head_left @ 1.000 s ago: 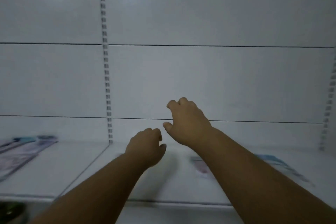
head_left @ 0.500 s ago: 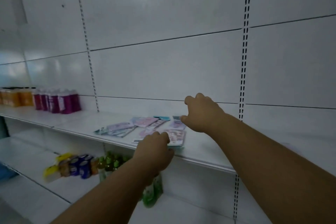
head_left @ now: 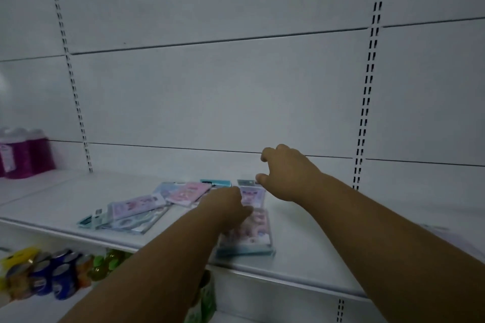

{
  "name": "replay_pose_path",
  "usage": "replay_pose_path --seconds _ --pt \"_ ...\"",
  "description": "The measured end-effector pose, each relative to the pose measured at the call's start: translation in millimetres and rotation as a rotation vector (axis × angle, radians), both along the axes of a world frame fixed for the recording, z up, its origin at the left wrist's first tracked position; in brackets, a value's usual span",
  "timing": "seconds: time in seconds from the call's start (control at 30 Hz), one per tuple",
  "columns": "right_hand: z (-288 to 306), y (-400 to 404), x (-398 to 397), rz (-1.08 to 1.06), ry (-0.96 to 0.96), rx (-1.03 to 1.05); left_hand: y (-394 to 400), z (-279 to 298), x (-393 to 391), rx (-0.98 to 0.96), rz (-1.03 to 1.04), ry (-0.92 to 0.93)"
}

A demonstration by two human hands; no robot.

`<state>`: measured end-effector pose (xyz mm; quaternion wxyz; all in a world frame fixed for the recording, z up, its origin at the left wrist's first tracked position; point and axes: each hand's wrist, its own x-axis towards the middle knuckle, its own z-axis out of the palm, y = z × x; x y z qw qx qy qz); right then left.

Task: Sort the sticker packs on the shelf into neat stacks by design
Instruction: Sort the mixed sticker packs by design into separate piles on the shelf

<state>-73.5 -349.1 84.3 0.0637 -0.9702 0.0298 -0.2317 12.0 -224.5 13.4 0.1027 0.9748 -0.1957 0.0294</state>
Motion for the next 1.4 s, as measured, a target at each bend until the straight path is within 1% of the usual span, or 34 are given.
replay_pose_path --seconds 0.1,0.13,0.23,0.27,0.33,0.43,0.5,0.57,0.67,0.77,0.83,0.87,0.93,1.0,1.03,1.13,1.23,1.37,1.4 --pt "-8.1 -5.7 11.6 -0.023 0.004 0.025 -9.3 1.2 26.5 -0.082 0.02 0.01" --pt "-10.8 -8.6 14.9 -0.034 0.004 0.035 -15.7 -0.6 35.1 -0.06 0.012 0.009" --pt "-16.1 -18.6 20.7 -0.081 0.006 0.074 -34.8 -8.1 49.2 0.12 0.025 -0.016" --pt "-17.7 -21.6 21.5 -0.096 0.012 0.084 -39.8 -11.7 53.8 0.13 0.047 -0.041" --pt "-22.1 -26.3 22.2 -0.113 0.023 0.097 -45.1 -13.0 56.3 0.062 0.091 -0.079" --pt "-27.7 -30.2 24.1 -0.115 0.025 0.125 -45.9 -4.5 54.9 -0.159 0.147 -0.027" --pt "-31.1 -29.7 26.8 -0.092 0.025 0.134 -37.6 7.7 52.8 -0.382 0.183 0.013" --pt "-34.8 -26.0 31.3 -0.037 0.071 0.139 -19.7 21.3 52.8 -0.606 0.181 0.034" --pt "-38.3 -12.4 40.6 0.099 0.244 0.15 21.9 35.2 40.7 -0.973 0.125 0.02" --pt "-42.6 9.0 53.4 0.195 0.526 0.126 60.6 42.6 14.3 -1.259 0.071 0.046" --pt "-46.3 21.7 62.4 0.192 0.681 0.03 81.4 42.3 -1.6 -1.356 0.054 0.077" --pt "-47.3 26.0 66.0 0.181 0.722 -0.034 90.0 41.0 -8.9 -1.385 0.054 0.082" --pt "-47.6 30.4 70.8 0.155 0.744 -0.122 102.1 36.3 -20.6 -1.405 0.061 0.07" --pt "-46.6 31.8 72.1 0.124 0.733 -0.15 108.9 31.2 -29.0 -1.402 0.065 0.065" --pt "-45.6 30.7 71.3 0.109 0.727 -0.133 109.9 29.0 -31.6 -1.404 0.064 0.072" --pt "-37.8 24.4 63.0 0.099 0.652 0.031 113.2 25.0 -34.9 -1.412 0.067 0.098" --pt "-19.8 10.5 47.0 0.083 0.421 0.252 115.5 22.0 -34.5 -1.416 0.076 0.127" --pt "9.4 -7.7 8.3 -0.062 0.038 0.299 116.7 19.4 -33.2 -1.439 0.059 0.177" --pt "13.5 -12.1 -4.0 -0.099 -0.045 0.346 115.5 18.9 -34.0 -1.441 0.048 0.201"
